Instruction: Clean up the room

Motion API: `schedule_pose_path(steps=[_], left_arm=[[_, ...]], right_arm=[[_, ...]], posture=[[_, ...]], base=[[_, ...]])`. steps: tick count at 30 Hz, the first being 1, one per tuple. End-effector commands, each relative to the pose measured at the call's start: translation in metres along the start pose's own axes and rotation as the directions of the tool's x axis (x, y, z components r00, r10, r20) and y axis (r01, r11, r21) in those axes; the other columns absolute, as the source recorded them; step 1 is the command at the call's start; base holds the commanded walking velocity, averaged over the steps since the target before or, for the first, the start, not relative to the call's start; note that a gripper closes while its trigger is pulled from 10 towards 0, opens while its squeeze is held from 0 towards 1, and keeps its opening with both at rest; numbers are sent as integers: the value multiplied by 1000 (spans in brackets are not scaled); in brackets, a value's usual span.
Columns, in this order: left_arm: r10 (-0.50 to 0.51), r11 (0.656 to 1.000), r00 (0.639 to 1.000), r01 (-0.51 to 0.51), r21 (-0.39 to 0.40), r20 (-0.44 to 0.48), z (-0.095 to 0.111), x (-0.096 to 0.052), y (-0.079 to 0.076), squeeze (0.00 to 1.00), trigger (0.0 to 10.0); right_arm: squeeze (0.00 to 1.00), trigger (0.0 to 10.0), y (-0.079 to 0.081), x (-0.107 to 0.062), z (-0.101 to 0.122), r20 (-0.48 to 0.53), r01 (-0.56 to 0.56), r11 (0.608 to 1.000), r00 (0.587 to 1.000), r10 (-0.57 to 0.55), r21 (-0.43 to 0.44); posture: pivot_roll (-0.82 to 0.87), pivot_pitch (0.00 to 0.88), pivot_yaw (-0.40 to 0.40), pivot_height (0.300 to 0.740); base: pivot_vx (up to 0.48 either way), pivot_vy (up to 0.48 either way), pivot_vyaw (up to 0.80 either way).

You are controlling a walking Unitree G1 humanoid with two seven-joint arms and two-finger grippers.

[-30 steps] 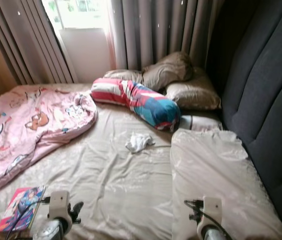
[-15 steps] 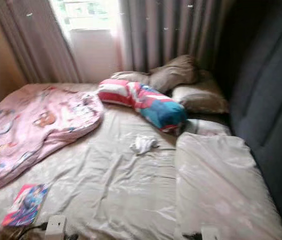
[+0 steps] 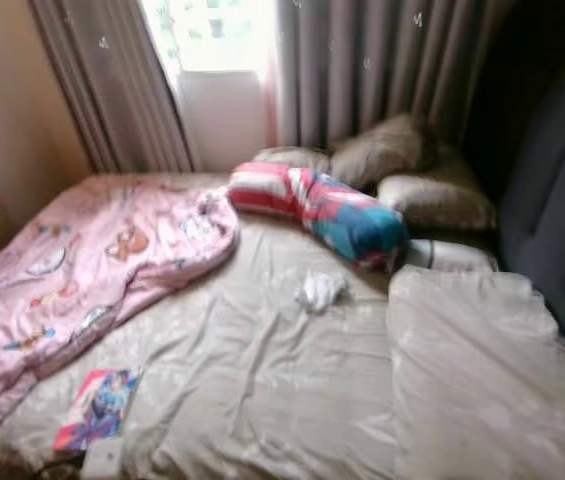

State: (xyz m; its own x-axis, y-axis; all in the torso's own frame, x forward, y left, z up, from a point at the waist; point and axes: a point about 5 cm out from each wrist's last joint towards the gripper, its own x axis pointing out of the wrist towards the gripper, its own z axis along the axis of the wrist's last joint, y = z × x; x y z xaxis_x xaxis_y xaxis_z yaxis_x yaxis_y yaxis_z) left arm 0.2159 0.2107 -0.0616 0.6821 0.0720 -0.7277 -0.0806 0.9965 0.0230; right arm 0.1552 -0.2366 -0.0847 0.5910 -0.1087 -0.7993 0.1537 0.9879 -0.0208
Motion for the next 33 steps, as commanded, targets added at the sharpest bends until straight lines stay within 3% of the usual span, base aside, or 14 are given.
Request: schedule_pose_path(steps=[1, 33], left_arm=[[26, 1000, 1000, -26, 11, -10, 0, -1, 9, 0, 10000], [25, 1000, 1000, -25, 11, -13, 0, -1, 9, 0, 10000]], right_arm=[[0, 10000, 13, 4, 8, 21, -33, 999, 999, 33, 5], [0, 10000, 19, 5, 13, 43, -48, 998, 998, 47, 29]], posture=[[-77, 0, 50, 740], [-70, 8, 56, 740]], base=[[0, 480, 0], [0, 363, 0]])
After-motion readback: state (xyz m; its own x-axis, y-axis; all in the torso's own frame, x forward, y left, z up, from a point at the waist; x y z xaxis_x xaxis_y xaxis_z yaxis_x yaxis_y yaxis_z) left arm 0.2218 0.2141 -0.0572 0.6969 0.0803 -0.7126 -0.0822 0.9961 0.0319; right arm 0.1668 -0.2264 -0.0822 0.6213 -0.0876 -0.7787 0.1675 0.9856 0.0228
